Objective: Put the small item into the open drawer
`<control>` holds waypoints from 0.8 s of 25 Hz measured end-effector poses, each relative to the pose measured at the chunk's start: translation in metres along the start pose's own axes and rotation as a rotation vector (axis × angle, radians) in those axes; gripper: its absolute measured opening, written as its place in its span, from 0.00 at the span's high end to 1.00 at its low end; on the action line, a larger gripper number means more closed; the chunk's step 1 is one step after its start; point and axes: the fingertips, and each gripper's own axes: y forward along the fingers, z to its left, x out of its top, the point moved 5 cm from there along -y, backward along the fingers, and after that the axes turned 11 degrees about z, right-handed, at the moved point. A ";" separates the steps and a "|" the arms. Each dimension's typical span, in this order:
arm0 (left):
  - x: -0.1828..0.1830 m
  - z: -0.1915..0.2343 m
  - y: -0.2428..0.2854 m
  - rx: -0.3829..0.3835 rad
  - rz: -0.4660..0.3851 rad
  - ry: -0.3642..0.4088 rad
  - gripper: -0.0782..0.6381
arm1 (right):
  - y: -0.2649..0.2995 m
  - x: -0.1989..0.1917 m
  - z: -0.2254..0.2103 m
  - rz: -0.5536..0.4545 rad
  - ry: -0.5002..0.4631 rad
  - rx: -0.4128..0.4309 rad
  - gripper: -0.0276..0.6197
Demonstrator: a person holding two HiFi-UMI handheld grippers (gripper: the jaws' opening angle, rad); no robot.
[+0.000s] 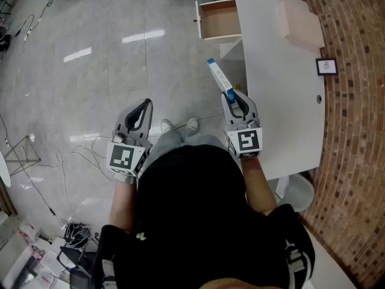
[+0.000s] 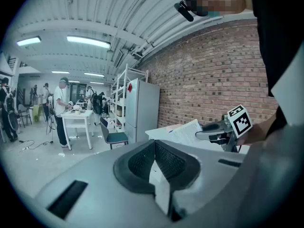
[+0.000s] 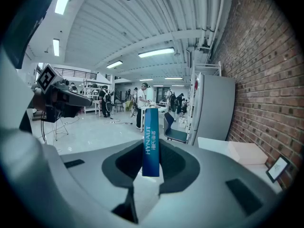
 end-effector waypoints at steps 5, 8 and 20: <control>-0.006 0.018 -0.010 -0.011 0.001 0.004 0.89 | 0.010 0.008 0.016 -0.004 -0.019 -0.012 0.82; -0.008 0.033 -0.016 -0.011 -0.008 -0.008 0.89 | 0.019 0.013 0.029 0.007 -0.019 -0.007 0.82; -0.027 0.097 -0.030 -0.033 -0.041 -0.036 0.89 | 0.056 0.043 0.069 0.016 -0.024 -0.060 0.82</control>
